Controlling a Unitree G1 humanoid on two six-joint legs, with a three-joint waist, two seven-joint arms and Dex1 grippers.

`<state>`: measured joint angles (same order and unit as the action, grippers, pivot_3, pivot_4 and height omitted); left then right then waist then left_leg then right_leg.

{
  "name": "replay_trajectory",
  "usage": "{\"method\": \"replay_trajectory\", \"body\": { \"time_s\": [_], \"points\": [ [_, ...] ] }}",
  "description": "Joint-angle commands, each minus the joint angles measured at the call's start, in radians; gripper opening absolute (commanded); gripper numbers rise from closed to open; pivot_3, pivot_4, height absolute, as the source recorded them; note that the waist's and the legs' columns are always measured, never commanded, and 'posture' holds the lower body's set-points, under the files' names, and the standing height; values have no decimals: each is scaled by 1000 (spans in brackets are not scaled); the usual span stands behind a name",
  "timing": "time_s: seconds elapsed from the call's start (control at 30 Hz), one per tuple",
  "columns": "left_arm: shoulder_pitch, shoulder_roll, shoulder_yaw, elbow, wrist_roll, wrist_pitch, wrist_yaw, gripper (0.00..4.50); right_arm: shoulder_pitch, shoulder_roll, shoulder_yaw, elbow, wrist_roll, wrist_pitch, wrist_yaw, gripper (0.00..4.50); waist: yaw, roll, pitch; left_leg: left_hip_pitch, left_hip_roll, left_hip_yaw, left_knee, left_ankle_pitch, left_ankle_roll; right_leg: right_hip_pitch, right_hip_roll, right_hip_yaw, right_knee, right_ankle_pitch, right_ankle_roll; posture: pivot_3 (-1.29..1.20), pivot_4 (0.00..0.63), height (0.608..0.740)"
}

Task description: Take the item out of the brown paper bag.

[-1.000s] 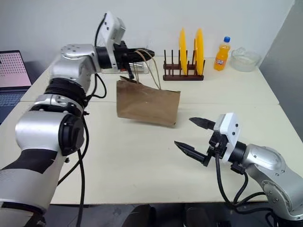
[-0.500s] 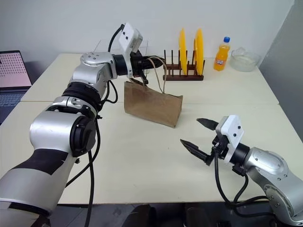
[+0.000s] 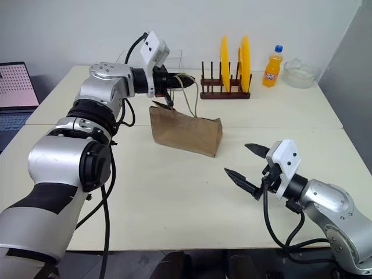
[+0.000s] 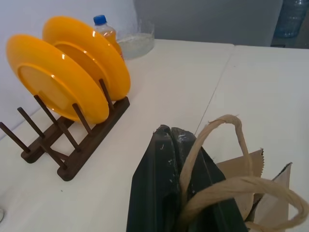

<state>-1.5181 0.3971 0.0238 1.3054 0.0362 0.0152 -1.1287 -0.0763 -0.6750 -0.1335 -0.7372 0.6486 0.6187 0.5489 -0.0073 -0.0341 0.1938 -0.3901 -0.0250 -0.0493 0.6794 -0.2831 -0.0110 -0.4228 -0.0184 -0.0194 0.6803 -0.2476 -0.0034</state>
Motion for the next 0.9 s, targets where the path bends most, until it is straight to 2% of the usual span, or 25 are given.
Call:
{"method": "replay_trajectory", "body": {
  "time_s": [0.03, 0.1, 0.2, 0.57, 0.7, 0.9],
  "points": [
    [-16, 13, -28, -46, 26, -38, -5, 15, -21, 5, -4, -9, -3, -26, 9, 4500, 0, 0, 0, 0, 0, 0, 0, 0, 0, 0, 0, 0, 0, 0, 0, 0, 150, 740],
    [-7, 13, -38, -47, 36, -50, -11, 15, -24, 8, -2, -9, -5, -25, 10, 4500, 0, 0, 0, 0, 0, 0, 0, 0, 0, 0, 0, 0, 0, 0, 0, 0, 150, 740],
    [2, 16, -57, -46, 58, -73, 3, 576, -27, 10, 1, -9, -6, -24, 10, 4500, 0, 0, 0, 0, 0, 0, 0, 0, 0, 0, 0, 0, 0, 0, 0, 0, 150, 740],
    [44, 84, -89, -76, 92, -176, -26, 4086, -54, 7, 17, -4, -19, -19, 5, 4500, -2, 0, 0, 1, 0, 0, 0, 0, 0, 0, 0, 1, 0, 0, -1, 0, 150, 740],
    [83, 131, -113, -108, 104, -217, -88, 4086, -75, 4, 31, 14, -31, -16, 11, 4500, -1, 0, 0, 1, 0, 1, 0, 0, 0, 0, 0, 1, 1, 1, -2, 0, 150, 740],
    [130, 198, -83, -176, 61, -202, -153, 4086, -118, 6, 49, 52, -47, -21, 37, 4500, -1, 0, 0, 1, 0, 1, 0, 0, 0, 0, 0, 1, 0, 1, -2, 0, 150, 740]
  ]
}}
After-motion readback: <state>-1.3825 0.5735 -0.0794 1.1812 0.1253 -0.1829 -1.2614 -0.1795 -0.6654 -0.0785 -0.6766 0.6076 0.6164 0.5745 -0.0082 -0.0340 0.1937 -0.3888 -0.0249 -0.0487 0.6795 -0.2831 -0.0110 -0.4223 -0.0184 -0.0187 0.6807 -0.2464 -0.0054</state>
